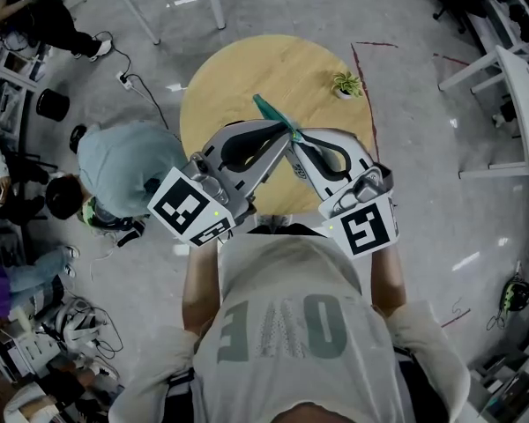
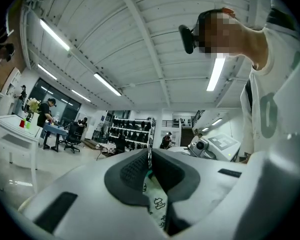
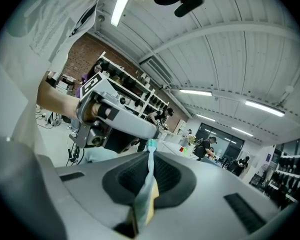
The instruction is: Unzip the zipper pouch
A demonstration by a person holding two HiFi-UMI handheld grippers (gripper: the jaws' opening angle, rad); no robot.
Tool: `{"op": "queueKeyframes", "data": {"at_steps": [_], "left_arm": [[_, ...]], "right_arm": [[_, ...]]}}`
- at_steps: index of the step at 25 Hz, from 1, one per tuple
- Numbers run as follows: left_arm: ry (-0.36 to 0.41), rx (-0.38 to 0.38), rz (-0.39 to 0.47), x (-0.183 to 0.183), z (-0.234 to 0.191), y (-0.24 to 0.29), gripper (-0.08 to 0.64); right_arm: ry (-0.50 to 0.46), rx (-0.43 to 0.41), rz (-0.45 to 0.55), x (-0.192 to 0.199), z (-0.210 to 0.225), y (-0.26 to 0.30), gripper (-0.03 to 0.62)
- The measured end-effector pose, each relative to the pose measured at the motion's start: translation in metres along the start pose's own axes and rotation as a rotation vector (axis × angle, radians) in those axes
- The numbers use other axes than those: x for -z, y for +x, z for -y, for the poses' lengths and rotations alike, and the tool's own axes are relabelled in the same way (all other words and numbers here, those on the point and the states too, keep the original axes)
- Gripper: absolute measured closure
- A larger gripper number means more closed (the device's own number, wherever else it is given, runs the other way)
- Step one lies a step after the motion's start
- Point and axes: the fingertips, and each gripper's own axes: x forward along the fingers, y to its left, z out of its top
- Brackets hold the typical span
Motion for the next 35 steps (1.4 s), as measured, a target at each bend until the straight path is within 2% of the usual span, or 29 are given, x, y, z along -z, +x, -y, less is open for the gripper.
{"op": "queueKeyframes", "data": {"at_steps": [10,14,21,28,32,34,35], "left_arm": [[-0.035,0.000,0.004,0.002,-0.008,0.000,0.522],[-0.003,-0.032,0.008,0.001,-0.014,-0.001,0.525],[-0.037,-0.005,0.010,0.002,-0.016,-0.001,0.529],[-0.081,-0.059,0.007,0.007,-0.028,-0.003,0.532],[-0.122,-0.040,0.021,0.006,-0.029,-0.003,0.532],[-0.101,-0.063,0.003,0.007,-0.032,-0.002,0.532],[-0.076,-0.104,-0.020,0.010,-0.038,-0.002,0.532]], "right_arm": [[-0.003,0.001,-0.015,0.002,0.001,0.005,0.554],[0.008,0.002,-0.007,0.002,0.002,0.007,0.554],[0.006,-0.003,-0.015,0.004,0.003,0.011,0.554],[-0.008,0.022,-0.028,0.005,0.002,0.017,0.555],[-0.003,0.052,-0.019,0.005,0.004,0.016,0.558],[0.009,0.055,-0.013,0.005,0.006,0.016,0.558],[0.018,0.052,-0.006,0.003,0.006,0.016,0.558]]}}
